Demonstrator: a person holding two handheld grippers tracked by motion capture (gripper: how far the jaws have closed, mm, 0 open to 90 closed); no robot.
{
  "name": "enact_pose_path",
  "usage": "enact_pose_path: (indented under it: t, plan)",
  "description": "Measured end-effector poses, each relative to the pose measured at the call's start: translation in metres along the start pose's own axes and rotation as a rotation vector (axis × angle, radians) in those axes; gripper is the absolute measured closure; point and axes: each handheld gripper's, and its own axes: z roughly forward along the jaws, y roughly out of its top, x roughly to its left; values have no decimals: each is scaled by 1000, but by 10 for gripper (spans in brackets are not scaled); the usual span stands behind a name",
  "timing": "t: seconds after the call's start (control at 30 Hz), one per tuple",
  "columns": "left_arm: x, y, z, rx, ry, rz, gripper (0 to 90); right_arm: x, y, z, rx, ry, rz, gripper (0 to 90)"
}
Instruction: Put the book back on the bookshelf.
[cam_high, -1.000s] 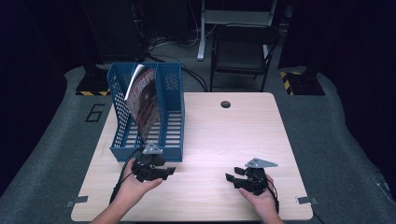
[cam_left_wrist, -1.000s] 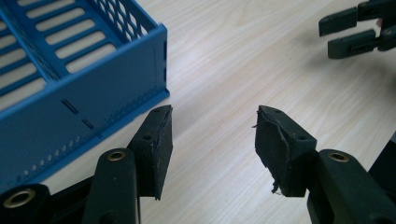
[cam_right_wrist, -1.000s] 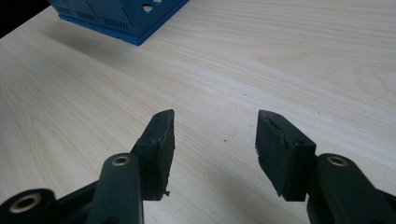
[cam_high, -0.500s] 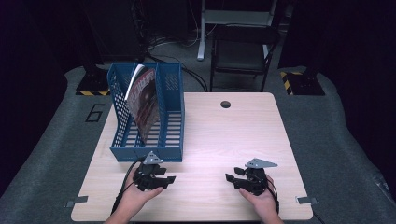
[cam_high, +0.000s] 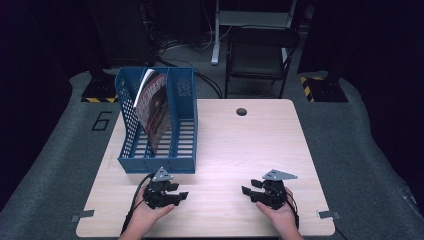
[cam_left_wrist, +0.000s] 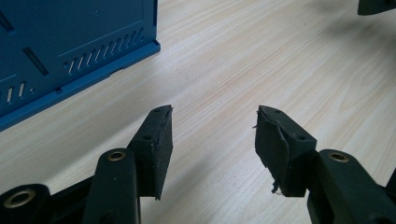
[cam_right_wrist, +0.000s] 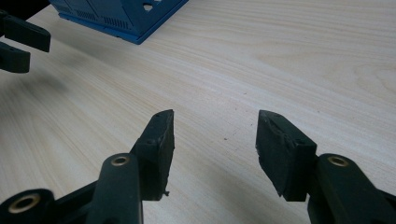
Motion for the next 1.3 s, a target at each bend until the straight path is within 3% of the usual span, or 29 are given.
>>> enact_pose_path:
  t: [0.2,0.43,0.53,1.0,1.07,1.3]
  plan:
    - [4,-10,5,-10,14,-13,457,1,0,0,-3,-2,0,468]
    - [11,-16,13,28,26,8,458,-1,-1,1,7,-7,3,466]
    - [10,-18,17,25,29,-18,457,-1,-1,1,10,-7,1,466]
    - [10,-18,23,33,41,-1,450,-2,-2,4,22,-16,-7,466]
    - [10,-18,22,41,40,17,449,-3,-2,3,24,-19,-2,466]
    - [10,-17,21,31,44,-2,445,-5,-2,4,23,-26,-5,465]
